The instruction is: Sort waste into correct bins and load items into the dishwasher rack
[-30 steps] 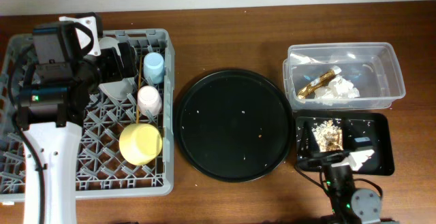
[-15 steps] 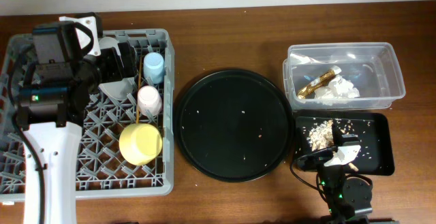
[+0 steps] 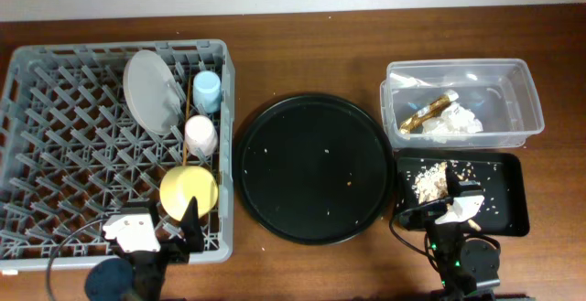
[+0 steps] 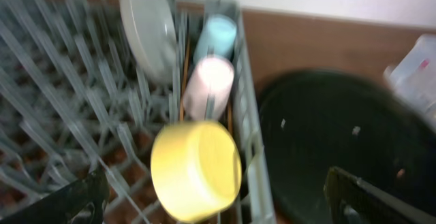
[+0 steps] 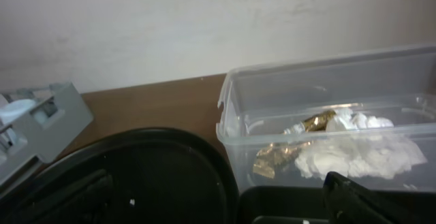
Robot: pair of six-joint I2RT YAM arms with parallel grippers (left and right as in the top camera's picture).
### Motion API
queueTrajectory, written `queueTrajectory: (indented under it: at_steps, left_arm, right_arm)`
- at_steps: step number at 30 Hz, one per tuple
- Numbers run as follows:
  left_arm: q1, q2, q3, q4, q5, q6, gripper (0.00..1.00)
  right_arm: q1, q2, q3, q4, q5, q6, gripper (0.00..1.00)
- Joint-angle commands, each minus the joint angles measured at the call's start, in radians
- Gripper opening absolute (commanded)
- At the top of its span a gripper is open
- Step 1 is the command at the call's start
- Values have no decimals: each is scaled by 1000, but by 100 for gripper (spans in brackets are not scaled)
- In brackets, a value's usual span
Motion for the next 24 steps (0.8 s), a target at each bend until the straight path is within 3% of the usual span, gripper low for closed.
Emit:
queueTrajectory:
  at_steps: [1, 3, 5, 11, 24]
  left_arm:
    - [-2, -140, -230, 413, 15, 4, 99]
    - [-27, -155, -406, 944, 1, 5, 100]
    - [-56, -155, -515, 1165, -16, 5, 99]
    - [-75, -156, -535, 653, -92, 5, 99]
    - [-75, -155, -535, 654, -91, 5, 99]
  right_arm:
    - [-2, -7, -5, -4, -2, -8, 99]
    - [-2, -7, -5, -4, -2, -8, 99]
    - [-2, -7, -5, -4, -2, -8, 99]
    - [-2, -7, -5, -4, -2, -8, 99]
    - [-2, -7, -5, -4, -2, -8, 99]
